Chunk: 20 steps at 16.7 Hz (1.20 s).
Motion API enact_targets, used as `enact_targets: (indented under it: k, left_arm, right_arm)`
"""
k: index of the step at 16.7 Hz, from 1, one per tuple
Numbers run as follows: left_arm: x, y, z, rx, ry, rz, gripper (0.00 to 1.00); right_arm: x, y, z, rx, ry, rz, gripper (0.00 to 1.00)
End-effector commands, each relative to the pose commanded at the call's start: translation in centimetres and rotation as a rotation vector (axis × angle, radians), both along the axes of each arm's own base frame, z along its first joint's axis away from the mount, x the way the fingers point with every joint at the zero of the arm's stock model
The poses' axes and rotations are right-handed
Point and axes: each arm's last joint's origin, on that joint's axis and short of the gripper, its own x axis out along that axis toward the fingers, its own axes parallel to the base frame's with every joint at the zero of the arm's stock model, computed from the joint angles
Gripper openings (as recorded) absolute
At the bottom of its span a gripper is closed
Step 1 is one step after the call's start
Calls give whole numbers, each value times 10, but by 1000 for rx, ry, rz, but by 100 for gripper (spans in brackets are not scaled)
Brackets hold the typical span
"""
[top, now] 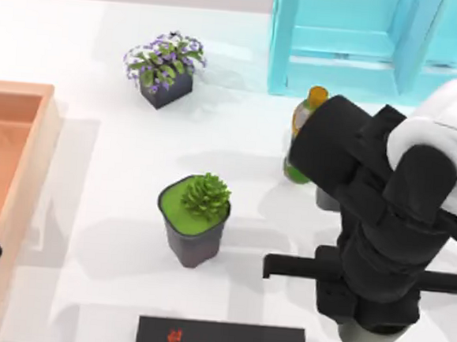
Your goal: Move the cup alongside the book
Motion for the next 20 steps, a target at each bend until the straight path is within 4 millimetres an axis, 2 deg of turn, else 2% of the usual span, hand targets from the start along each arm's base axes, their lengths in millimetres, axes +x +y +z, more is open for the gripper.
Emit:
enact_targets:
  k: [3, 9, 14, 20]
  left_arm:
    - [0, 0, 0, 0, 0, 0, 100]
    - [0, 0, 0, 0, 0, 0, 100]
    - [0, 0, 0, 0, 0, 0, 100]
    - [0, 0, 0, 0, 0, 0, 100]
  right_arm:
    - [0, -1, -11, -2, 2, 0, 0]
    - [-2, -5, -61, -2, 1, 4, 0]
    - [-2, -6, -66, -6, 3, 4, 0]
    - [-2, -6, -66, -6, 3, 4, 45]
